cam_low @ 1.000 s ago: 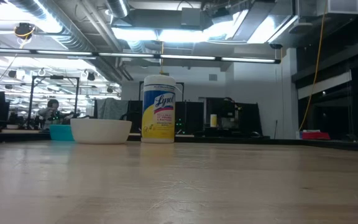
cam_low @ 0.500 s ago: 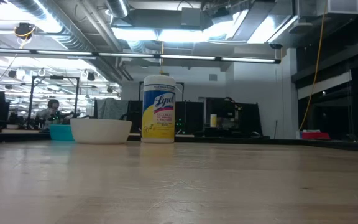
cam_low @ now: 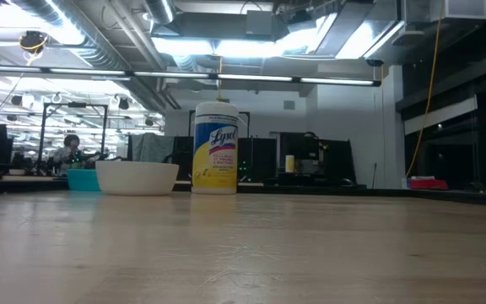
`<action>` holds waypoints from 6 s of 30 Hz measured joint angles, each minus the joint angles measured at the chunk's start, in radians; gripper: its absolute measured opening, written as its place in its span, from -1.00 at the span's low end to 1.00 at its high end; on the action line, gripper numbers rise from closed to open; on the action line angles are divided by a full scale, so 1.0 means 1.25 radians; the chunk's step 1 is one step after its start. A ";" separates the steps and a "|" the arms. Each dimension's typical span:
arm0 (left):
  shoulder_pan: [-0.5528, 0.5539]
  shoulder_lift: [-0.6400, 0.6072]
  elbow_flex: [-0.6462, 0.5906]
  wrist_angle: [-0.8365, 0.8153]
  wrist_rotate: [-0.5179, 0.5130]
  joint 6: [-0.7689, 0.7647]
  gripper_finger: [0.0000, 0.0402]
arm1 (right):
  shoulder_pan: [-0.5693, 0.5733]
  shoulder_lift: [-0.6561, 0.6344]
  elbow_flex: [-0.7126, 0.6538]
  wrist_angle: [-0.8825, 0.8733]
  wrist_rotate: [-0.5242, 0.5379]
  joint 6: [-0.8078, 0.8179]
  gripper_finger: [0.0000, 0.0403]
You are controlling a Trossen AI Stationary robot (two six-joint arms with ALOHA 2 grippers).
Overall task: Nest bowls inside each other
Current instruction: Stack the red bowl on top of the white bowl
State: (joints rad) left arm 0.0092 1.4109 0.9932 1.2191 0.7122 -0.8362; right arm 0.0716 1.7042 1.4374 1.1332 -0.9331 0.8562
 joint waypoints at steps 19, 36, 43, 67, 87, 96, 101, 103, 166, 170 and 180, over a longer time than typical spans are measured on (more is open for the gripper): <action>-0.009 0.001 0.000 0.037 -0.022 -0.006 -0.37 | -0.012 0.000 0.020 -0.056 -0.026 0.000 -1.00; -0.014 0.001 0.001 0.032 -0.037 -0.004 -0.38 | -0.020 0.000 0.020 -0.075 -0.022 -0.006 -1.00; -0.014 0.001 0.001 0.027 -0.055 -0.011 -0.38 | -0.020 0.000 0.020 -0.086 -0.010 -0.010 -1.00; -0.024 -0.024 -0.003 -0.033 -0.029 0.083 -0.98 | -0.007 -0.001 0.021 -0.093 0.034 -0.016 -1.00; -0.033 -0.021 0.001 0.024 -0.013 0.010 -0.28 | 0.002 0.001 0.021 -0.093 0.064 -0.015 -1.00; -0.039 -0.022 0.002 0.006 -0.035 0.066 -0.64 | 0.001 0.001 0.021 -0.093 0.071 -0.018 -1.00; -0.046 -0.024 0.003 0.011 -0.007 0.115 -0.96 | 0.003 0.001 0.025 -0.095 0.083 -0.018 -1.00; -0.053 -0.027 0.003 0.008 -0.015 0.132 -0.97 | 0.003 0.001 0.031 -0.096 0.086 -0.018 -0.99; 0.289 -0.134 0.038 -1.730 -0.662 0.623 -0.99 | 0.018 -0.239 0.033 -0.797 -0.105 -0.022 -0.29; 0.338 -0.065 0.038 -1.731 -0.631 0.680 -0.99 | 0.023 -0.265 0.033 -0.797 -0.096 -0.023 -0.29; 0.421 0.047 0.038 -1.726 -0.564 0.756 -0.99 | 0.048 -0.288 0.033 -0.802 -0.062 -0.046 -0.29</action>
State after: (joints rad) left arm 0.5354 1.4694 1.0405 -0.9383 0.0078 0.1092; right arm 0.1322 1.3445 1.4792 0.1304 -1.0111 0.7990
